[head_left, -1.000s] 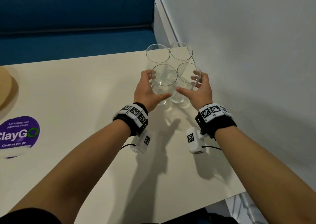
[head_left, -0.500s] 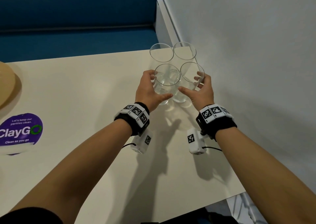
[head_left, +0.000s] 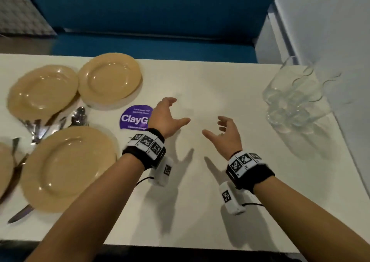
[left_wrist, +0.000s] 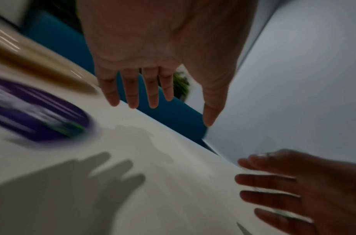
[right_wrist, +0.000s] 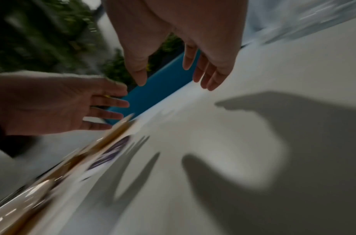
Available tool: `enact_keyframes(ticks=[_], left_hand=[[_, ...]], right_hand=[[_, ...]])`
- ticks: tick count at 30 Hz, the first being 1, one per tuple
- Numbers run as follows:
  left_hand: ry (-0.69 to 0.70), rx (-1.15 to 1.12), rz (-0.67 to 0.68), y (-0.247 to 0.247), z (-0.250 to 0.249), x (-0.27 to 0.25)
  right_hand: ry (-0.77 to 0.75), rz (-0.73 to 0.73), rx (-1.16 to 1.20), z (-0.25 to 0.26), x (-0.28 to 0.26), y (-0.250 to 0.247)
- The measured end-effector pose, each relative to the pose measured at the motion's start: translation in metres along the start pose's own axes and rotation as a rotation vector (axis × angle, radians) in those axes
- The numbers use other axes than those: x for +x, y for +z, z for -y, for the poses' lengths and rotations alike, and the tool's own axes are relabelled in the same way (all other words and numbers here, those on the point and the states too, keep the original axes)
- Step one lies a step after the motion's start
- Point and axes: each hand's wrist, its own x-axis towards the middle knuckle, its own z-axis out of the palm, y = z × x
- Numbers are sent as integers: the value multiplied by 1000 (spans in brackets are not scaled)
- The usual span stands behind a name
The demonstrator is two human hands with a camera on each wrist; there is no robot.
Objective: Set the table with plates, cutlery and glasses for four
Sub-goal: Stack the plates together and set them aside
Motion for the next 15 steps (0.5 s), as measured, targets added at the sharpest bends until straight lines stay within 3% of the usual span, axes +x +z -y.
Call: enact_keyframes(ticks=[5,8,12,15], left_hand=[[-113,195,-53,-137,108,-9],[-202,444,3,-195,163,-13],[-253,511,138,-231,203,-16],[-192,426,163,-241,215,-16]], right_hand=[[-153,200,-87,76,-36,138],[-77,364,-227,101,-58,201],[35,437,-441,102,-72,246],[87,434,-441,105,-69,253]])
